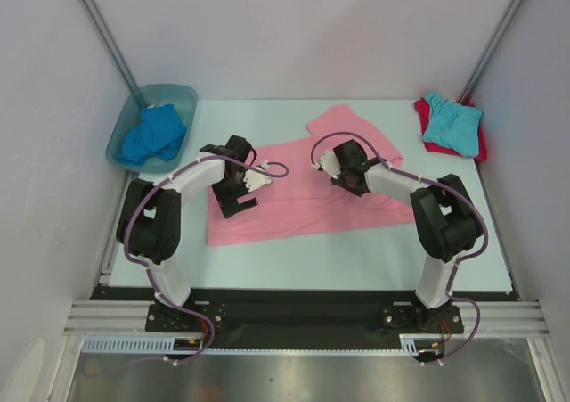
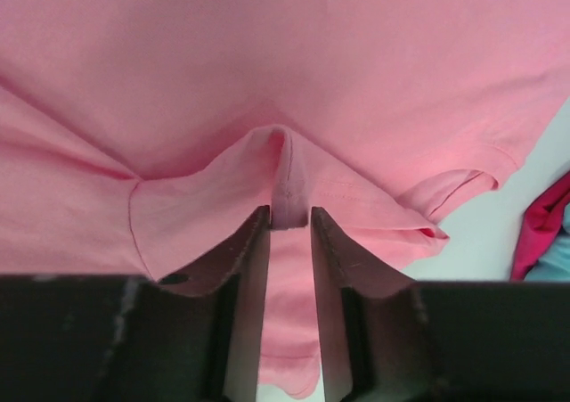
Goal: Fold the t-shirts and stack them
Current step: Fold the tshirt
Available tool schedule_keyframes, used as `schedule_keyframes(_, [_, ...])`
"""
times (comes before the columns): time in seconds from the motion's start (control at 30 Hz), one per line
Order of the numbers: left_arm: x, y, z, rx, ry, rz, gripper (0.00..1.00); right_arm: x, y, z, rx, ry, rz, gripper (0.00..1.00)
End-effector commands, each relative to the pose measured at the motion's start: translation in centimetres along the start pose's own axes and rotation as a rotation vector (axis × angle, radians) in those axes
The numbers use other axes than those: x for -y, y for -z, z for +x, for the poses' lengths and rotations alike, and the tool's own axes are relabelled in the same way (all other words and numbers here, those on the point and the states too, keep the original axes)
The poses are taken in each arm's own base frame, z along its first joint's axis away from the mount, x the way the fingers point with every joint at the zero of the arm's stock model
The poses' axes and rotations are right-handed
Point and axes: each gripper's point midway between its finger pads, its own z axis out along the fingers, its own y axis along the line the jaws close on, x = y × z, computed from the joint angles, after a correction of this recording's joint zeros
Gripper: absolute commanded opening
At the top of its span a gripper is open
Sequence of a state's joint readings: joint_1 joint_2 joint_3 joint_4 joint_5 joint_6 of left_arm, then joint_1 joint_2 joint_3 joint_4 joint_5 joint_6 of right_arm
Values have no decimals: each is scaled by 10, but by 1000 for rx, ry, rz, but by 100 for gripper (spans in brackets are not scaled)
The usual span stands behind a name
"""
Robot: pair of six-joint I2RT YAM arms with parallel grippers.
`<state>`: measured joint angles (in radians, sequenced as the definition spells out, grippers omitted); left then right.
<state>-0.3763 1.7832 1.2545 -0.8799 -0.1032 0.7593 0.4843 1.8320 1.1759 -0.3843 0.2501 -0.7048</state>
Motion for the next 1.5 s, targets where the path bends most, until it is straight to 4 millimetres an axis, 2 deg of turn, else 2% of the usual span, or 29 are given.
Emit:
schedule_keyframes(0.0, [-10,14,-5,42,25,-42,100,15,2,-18,39,-32,66,25])
schedule_keyframes(0.03, [-10,13,-6,44,24,-42,100,16,3,-20,45,-36,71,17])
schedule_keyframes(0.2, [-10,13,-7,47,24,-41,100,17,3,-26,54,-43,85,3])
schedule_keyframes(0.5, [-10,10,-9,50,28,-33,100,17,0,-34,69,-23,105,0])
schedule_keyframes(0.97, [-12,7,-11,45,24,-30,100,15,-18,-52,76,14,110,0])
schedule_keyframes(1.07, [-12,7,-10,41,24,-29,100,17,-21,-54,72,12,122,4])
schedule_keyframes(1.2, [-12,7,-10,41,24,-29,100,25,-23,-56,70,-4,179,30])
schedule_keyframes(1.23, [-11,5,-10,38,25,-26,100,35,-22,-57,68,-24,237,32])
schedule_keyframes(1.33, [-10,5,-11,39,28,-21,100,52,-24,-54,47,-44,346,34])
schedule_keyframes(1.37, [-10,4,-11,39,29,-18,100,65,-21,-56,46,-57,422,35])
schedule_keyframes(1.4, [-10,5,-11,40,31,-19,100,64,-22,-51,25,-45,430,35])
schedule_keyframes(1.47, [-11,5,-12,40,29,-19,100,73,-17,-56,54,-65,478,35])
